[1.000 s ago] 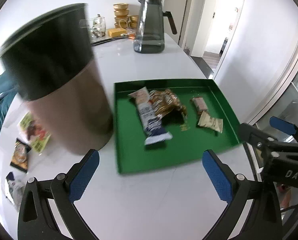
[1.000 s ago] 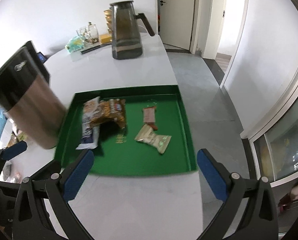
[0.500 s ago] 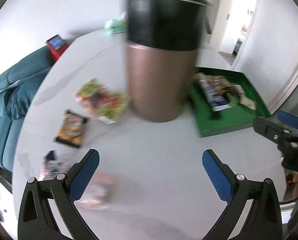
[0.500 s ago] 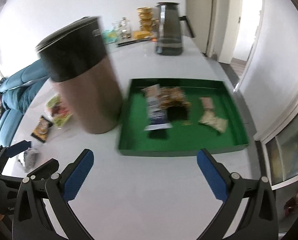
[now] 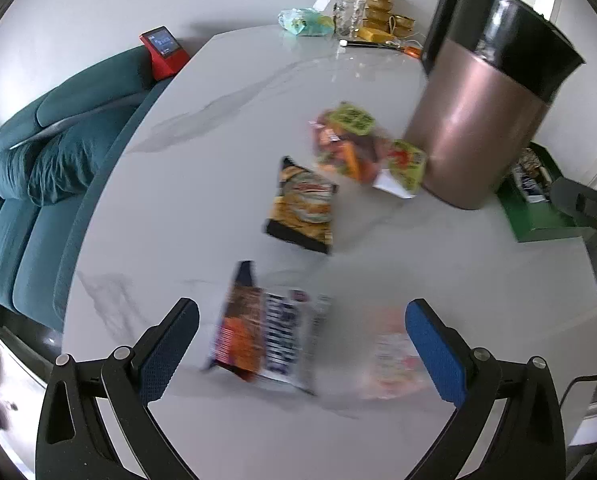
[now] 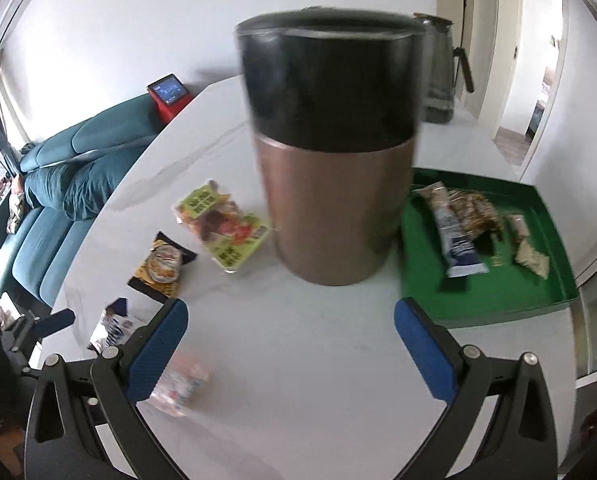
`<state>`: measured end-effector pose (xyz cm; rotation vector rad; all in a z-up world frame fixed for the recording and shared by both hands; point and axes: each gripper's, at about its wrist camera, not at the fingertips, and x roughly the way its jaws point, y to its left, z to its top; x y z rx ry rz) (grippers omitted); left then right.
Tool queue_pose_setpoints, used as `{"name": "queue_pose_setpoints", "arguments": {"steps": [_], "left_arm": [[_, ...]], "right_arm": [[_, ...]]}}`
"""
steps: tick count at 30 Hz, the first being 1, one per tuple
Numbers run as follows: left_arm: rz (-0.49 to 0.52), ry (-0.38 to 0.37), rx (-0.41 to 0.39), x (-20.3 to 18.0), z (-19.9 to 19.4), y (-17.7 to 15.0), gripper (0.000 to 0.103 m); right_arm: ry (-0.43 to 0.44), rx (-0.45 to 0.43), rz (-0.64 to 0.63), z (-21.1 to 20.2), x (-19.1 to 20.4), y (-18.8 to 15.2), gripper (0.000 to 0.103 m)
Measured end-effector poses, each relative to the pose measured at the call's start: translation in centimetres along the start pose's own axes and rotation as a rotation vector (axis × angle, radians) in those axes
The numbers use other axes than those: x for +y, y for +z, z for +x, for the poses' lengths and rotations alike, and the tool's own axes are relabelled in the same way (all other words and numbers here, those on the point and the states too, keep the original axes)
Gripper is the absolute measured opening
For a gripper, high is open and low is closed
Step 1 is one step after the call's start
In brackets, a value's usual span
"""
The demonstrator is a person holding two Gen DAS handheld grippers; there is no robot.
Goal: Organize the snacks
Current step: 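Move both grippers back over the table toward the remaining snacks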
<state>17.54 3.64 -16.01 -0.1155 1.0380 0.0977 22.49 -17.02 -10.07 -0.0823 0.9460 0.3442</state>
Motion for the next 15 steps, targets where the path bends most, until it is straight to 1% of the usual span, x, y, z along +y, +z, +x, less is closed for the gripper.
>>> {"name": "queue_pose_setpoints", "arguments": {"steps": [2, 5, 8, 13, 15], "left_arm": [[0.007, 0.0, 0.006, 1.0, 0.8, -0.2, 0.101], [0.013, -0.019, 0.03, 2.5, 2.1, -0.6, 0.101], [0.031, -0.031, 0.047, 3.2, 3.0, -0.9, 0.101], [0.059, -0.044, 0.073, 3.4, 4.4, -1.0, 0.101], [0.062, -0.048, 0.079, 3.6, 4.7, -0.9, 0.101]], "right_arm": [[-0.01, 0.0, -0.003, 0.6, 1.2, 0.1, 0.103], [-0.007, 0.013, -0.031, 1.7, 3.2, 0.4, 0.103], [-0.002, 0.03, -0.076, 3.1, 5.3, 0.8, 0.103], [0.018, 0.039, -0.086, 4.6, 6.9, 1.6, 0.103], [0.02, 0.043, -0.109, 5.3, 7.6, 1.9, 0.103]]}}
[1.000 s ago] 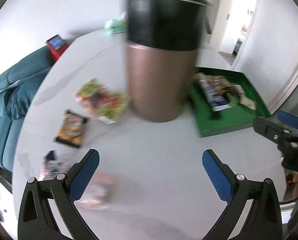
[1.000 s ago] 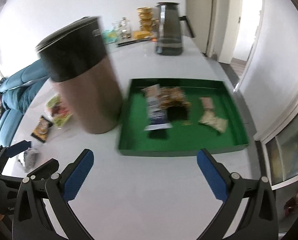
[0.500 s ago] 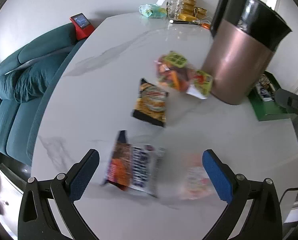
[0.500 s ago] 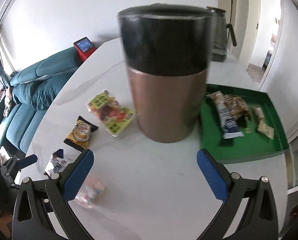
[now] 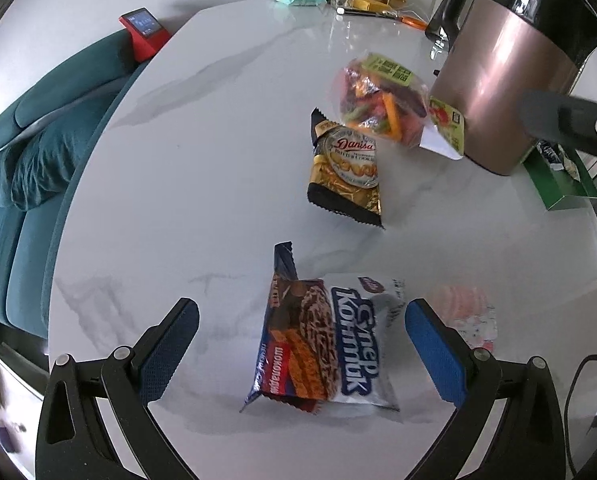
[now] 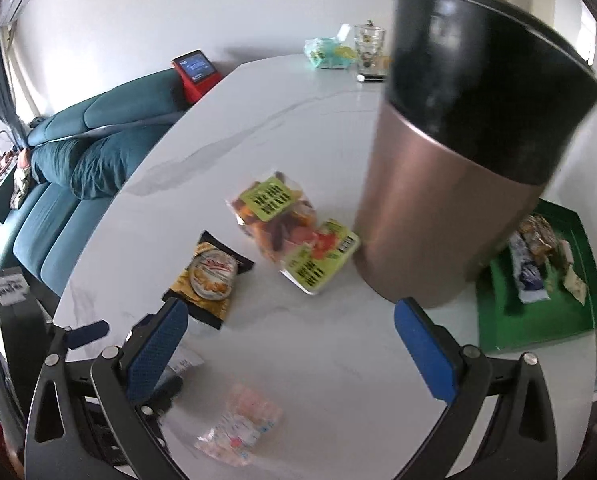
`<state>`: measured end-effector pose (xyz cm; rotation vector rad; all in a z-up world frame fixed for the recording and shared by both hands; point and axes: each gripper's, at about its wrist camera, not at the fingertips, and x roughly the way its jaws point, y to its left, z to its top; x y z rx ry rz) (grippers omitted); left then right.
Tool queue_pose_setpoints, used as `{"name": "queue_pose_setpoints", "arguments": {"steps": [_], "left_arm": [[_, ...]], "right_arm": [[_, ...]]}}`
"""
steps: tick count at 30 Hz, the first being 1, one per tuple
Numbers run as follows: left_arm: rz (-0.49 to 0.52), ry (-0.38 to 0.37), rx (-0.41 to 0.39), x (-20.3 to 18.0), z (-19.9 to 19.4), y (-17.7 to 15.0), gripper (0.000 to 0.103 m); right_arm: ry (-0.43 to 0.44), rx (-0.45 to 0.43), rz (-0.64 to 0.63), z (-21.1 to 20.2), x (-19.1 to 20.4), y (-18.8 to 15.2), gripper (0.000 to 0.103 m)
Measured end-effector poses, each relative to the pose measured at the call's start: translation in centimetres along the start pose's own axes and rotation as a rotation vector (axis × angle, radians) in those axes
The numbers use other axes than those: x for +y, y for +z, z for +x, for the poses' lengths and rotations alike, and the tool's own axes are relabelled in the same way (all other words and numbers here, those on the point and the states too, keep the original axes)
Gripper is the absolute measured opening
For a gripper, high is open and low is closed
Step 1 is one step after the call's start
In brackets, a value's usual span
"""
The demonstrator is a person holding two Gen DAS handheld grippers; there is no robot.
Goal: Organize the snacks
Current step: 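Move both grippers back over the table toward the remaining snacks, then close the left gripper on the chocolate wafer bar while the right grips the gummy candy box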
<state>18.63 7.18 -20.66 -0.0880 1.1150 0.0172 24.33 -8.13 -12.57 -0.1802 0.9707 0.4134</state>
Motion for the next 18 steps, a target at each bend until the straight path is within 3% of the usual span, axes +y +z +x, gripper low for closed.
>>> {"name": "queue_pose_setpoints", "arguments": {"steps": [18], "left_arm": [[-0.02, -0.009, 0.019, 2.9, 2.0, 1.4, 0.101]], "right_arm": [[0.032, 0.023, -0.115, 6.3, 1.6, 3.9, 0.103]]}}
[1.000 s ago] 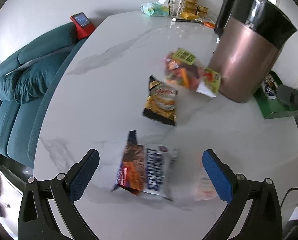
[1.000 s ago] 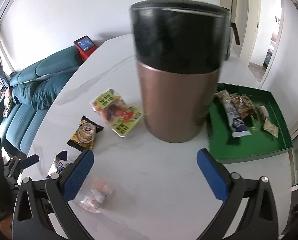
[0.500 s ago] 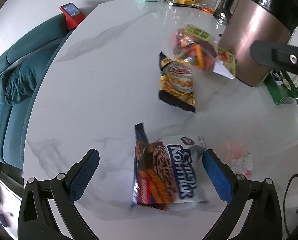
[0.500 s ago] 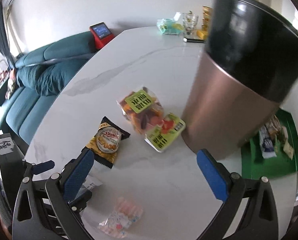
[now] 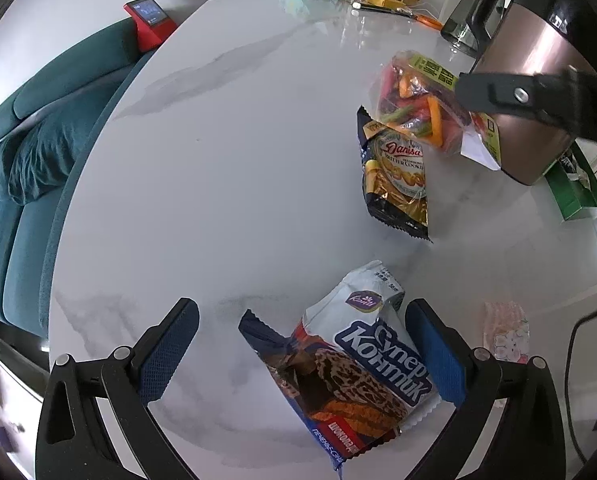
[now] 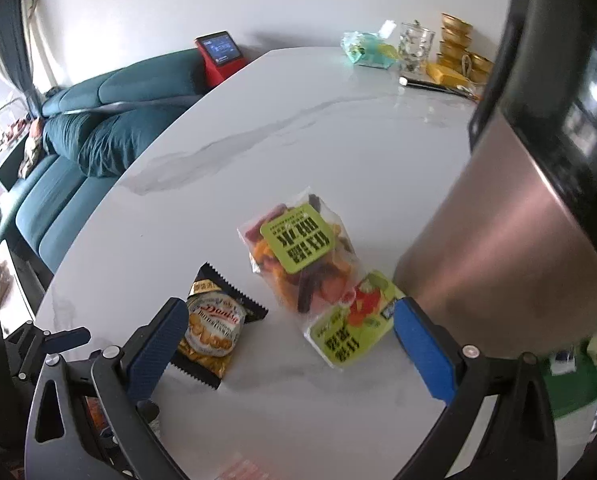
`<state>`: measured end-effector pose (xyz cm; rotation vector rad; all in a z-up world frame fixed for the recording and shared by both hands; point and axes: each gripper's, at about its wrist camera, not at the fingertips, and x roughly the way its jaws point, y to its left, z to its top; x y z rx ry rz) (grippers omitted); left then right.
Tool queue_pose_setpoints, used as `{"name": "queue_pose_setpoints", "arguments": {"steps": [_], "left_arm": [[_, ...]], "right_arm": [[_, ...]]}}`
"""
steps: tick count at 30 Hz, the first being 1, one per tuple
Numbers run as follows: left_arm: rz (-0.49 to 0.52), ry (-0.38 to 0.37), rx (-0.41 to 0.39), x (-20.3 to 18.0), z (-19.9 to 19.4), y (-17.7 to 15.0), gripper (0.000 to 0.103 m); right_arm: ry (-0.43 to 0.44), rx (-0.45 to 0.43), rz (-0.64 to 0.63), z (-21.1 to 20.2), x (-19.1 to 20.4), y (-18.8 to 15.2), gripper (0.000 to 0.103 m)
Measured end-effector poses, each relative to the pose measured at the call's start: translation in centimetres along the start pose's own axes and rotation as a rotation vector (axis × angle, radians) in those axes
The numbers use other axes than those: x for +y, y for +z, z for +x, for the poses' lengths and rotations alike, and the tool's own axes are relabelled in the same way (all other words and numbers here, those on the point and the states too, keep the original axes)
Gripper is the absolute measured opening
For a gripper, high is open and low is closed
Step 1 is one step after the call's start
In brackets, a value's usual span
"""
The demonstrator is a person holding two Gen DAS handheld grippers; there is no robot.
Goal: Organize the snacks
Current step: 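Close the left gripper on the chocolate wafer bar while the right grips the gummy candy box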
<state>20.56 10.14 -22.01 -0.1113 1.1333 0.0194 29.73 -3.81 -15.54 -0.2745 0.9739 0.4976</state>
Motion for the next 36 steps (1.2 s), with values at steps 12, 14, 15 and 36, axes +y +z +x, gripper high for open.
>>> {"name": "queue_pose_setpoints", "arguments": {"steps": [12, 14, 15, 36], "left_arm": [[0.007, -0.011, 0.036, 0.2, 0.0, -0.4, 0.101], [0.01, -0.005, 0.041, 0.0, 0.0, -0.4, 0.101], [0.008, 0.0, 0.044, 0.0, 0.1, -0.4, 0.1], [0.004, 0.008, 0.034, 0.3, -1.0, -0.5, 0.06]], "right_arm": [[0.027, 0.016, -0.037, 1.3, 0.4, 1.0, 0.103], [0.026, 0.023, -0.039, 1.6, 0.5, 1.1, 0.103], [0.028, 0.025, -0.039, 1.6, 0.6, 1.1, 0.103], [0.023, 0.042, 0.004, 3.6, 0.5, 2.0, 0.103]]}}
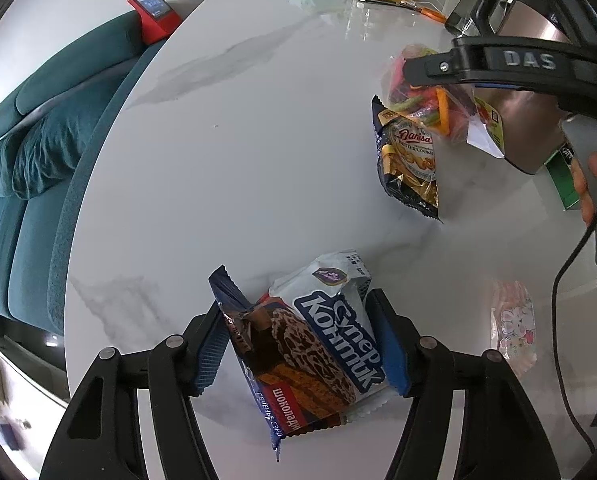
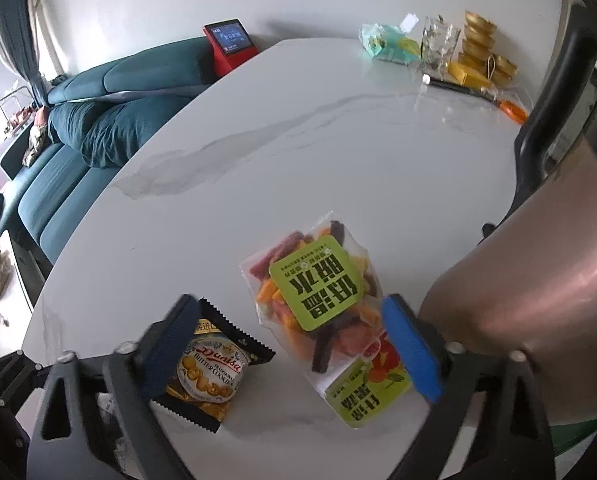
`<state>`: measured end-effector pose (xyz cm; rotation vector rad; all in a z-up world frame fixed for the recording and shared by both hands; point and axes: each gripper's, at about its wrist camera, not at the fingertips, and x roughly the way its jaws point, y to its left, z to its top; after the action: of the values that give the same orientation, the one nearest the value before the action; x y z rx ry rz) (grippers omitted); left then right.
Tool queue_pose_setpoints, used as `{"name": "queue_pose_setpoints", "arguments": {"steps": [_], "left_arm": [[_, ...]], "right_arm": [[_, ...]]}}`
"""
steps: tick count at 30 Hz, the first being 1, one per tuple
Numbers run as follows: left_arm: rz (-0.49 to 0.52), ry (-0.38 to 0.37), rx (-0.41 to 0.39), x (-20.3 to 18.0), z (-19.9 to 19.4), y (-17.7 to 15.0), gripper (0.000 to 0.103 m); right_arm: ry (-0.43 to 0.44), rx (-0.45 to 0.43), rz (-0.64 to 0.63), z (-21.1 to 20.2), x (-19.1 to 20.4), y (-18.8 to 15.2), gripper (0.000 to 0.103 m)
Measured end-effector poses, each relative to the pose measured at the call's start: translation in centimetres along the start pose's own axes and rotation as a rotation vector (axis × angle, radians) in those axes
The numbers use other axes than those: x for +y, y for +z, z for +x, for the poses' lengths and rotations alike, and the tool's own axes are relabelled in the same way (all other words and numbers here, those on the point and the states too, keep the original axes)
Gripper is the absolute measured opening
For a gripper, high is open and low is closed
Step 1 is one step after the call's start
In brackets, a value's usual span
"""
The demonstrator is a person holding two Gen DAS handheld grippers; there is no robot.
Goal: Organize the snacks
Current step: 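Close the left gripper on the chocolate wafer bar while the right grips the gummy candy box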
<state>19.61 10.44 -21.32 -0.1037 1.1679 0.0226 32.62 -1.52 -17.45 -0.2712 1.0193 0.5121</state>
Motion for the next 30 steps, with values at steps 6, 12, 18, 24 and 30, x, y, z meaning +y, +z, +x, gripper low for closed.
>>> {"name": "queue_pose_setpoints", "arguments": {"steps": [6, 12, 18, 24, 30], "left_arm": [[-0.003, -0.005, 0.002, 0.1, 0.0, 0.1, 0.06], [-0.002, -0.004, 0.002, 0.1, 0.0, 0.1, 0.06], [-0.004, -0.005, 0.001, 0.1, 0.0, 0.0, 0.06], [-0.002, -0.004, 0.002, 0.1, 0.0, 0.0, 0.06], [-0.003, -0.005, 0.003, 0.0, 0.0, 0.0, 0.06]], "right_arm": [[-0.013, 0.017, -0.021, 0.9, -0.2, 0.2, 0.103], [-0.032, 0.043, -0.047, 2.2, 0.2, 0.6, 0.103], [-0.067, 0.054, -0.077, 2.7, 0.7, 0.6, 0.103], [-0.108, 0.054, -0.105, 3.1, 0.5, 0.5, 0.088], [-0.114, 0.052, -0.125, 3.1, 0.9, 0.3, 0.082]]}}
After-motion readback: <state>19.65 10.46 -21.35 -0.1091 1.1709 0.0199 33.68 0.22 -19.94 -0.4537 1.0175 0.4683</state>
